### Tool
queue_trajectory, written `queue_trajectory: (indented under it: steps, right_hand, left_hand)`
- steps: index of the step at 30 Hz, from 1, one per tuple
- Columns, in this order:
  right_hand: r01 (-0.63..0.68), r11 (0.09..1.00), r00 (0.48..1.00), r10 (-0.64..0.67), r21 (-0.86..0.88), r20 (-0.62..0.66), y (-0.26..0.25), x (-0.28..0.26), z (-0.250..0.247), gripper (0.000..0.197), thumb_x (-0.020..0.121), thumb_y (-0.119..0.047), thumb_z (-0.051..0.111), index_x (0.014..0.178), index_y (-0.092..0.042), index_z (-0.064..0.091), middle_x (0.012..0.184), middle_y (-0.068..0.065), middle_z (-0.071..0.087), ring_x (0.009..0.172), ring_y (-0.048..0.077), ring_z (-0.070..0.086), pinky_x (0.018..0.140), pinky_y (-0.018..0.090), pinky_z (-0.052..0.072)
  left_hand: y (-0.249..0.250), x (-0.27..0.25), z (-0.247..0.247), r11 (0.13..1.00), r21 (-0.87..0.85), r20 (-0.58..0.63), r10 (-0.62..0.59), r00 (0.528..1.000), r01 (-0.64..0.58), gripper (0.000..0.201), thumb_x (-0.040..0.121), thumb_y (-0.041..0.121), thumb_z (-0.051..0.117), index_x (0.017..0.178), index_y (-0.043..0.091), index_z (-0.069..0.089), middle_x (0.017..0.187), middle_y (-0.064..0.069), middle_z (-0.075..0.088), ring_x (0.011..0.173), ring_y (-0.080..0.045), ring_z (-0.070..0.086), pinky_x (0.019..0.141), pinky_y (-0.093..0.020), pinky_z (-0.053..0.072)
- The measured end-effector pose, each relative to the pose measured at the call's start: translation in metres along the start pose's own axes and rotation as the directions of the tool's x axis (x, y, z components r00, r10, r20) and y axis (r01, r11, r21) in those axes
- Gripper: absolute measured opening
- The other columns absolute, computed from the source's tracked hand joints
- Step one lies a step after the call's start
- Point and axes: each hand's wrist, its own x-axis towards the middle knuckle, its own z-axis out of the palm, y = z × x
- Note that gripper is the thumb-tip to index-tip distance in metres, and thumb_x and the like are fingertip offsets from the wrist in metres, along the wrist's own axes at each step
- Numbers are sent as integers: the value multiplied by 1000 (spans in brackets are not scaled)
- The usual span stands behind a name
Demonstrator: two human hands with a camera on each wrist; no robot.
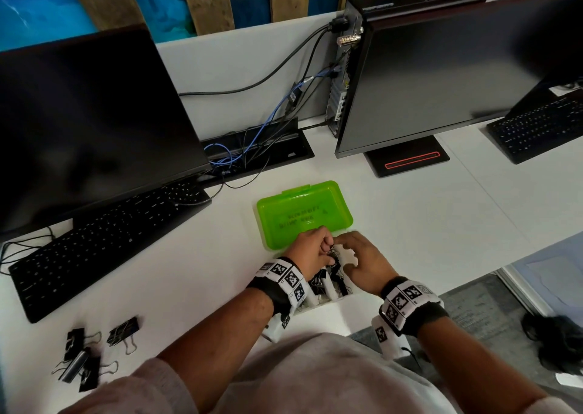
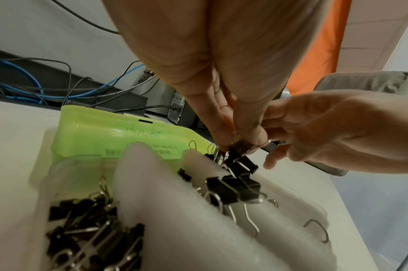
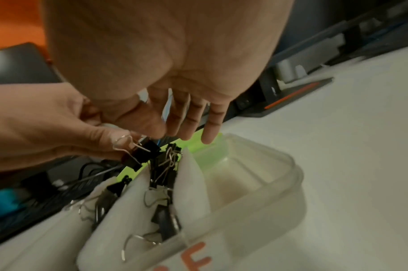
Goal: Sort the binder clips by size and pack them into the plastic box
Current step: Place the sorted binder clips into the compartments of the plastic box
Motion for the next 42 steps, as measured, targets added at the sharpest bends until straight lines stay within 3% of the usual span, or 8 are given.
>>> queue_trajectory:
  steps: [5, 11, 14, 18, 25, 30, 34, 42]
  right_hand:
    - [159, 955, 987, -146, -250, 68, 1, -14, 4, 51, 81, -31, 68, 129, -23, 51, 118, -1, 58, 108, 16, 52, 94, 29, 45]
    - [84, 986, 995, -91, -144, -42, -14, -11, 11, 30, 81, -23, 69, 108, -17, 59, 93, -3, 59, 81, 10, 53, 78, 29, 49]
    - [68, 991, 992, -79, -116, -95, -14, -10, 7, 16, 79, -24, 70, 90, -16, 61, 80, -5, 59, 66, 7, 51, 67, 17, 44]
    - [-21, 981, 992, -3, -192, -123, -12, -16, 2, 7, 80, -22, 66, 85, -20, 62, 69, -10, 58, 64, 9, 58, 65, 16, 43]
    - [39, 893, 982, 48, -448, 182, -13, -27, 12, 18, 87, -30, 57, 97, -23, 71, 94, 4, 60, 95, 24, 57, 69, 28, 39]
    - [47, 947, 985, 9, -317, 173, -12, -24, 8, 18, 88, -34, 60, 87, -21, 72, 82, -6, 46, 78, 16, 54, 70, 27, 43]
    - [-15, 983, 993, -7, -182, -122, -9, -10, 4, 16, 85, -17, 64, 101, -16, 66, 90, -2, 55, 73, 16, 57, 77, 34, 52]
    - [82, 835, 996, -50, -544, 74, -16, 14, 16, 43, 87, -31, 39, 125, -15, 54, 126, 5, 53, 107, 32, 53, 86, 43, 47]
  left_hand:
    - [-5, -3, -8, 1000, -4, 52, 14, 999, -14, 38, 78, -9, 62, 105, 11, 44, 91, -6, 52, 82, -22, 60, 75, -30, 55]
    - [-3, -10, -5, 999, -37, -32, 36, 999, -38, 38, 80, -2, 64, 101, 14, 37, 96, -4, 44, 87, -25, 61, 64, -14, 48]
    - [0, -12, -6, 998, -49, -123, 36, 992, -43, 36, 79, 0, 68, 101, 8, 40, 97, -6, 46, 87, -22, 59, 63, -7, 45]
    - [-7, -16, -16, 970, 243, 21, 25, 999, -30, 24, 82, 14, 68, 101, 13, 53, 106, -3, 53, 99, -22, 53, 81, -25, 43]
    - [-12, -17, -12, 846, 520, 250, -17, 968, -119, 31, 78, 33, 72, 106, 21, 64, 107, -1, 67, 107, -20, 48, 83, -28, 39]
    - [-12, -16, -13, 813, 556, 248, 34, 968, -171, 17, 86, 27, 64, 101, 21, 65, 103, -2, 68, 104, -21, 48, 77, -27, 32]
    - [-12, -17, -13, 797, 571, 296, 27, 955, -199, 24, 87, 30, 61, 110, 22, 63, 109, -2, 64, 108, -21, 46, 85, -31, 35]
    - [-6, -17, -8, 751, 627, 310, 3, 951, -207, 30, 84, 40, 62, 110, 26, 61, 117, 2, 59, 118, -20, 42, 99, -35, 31]
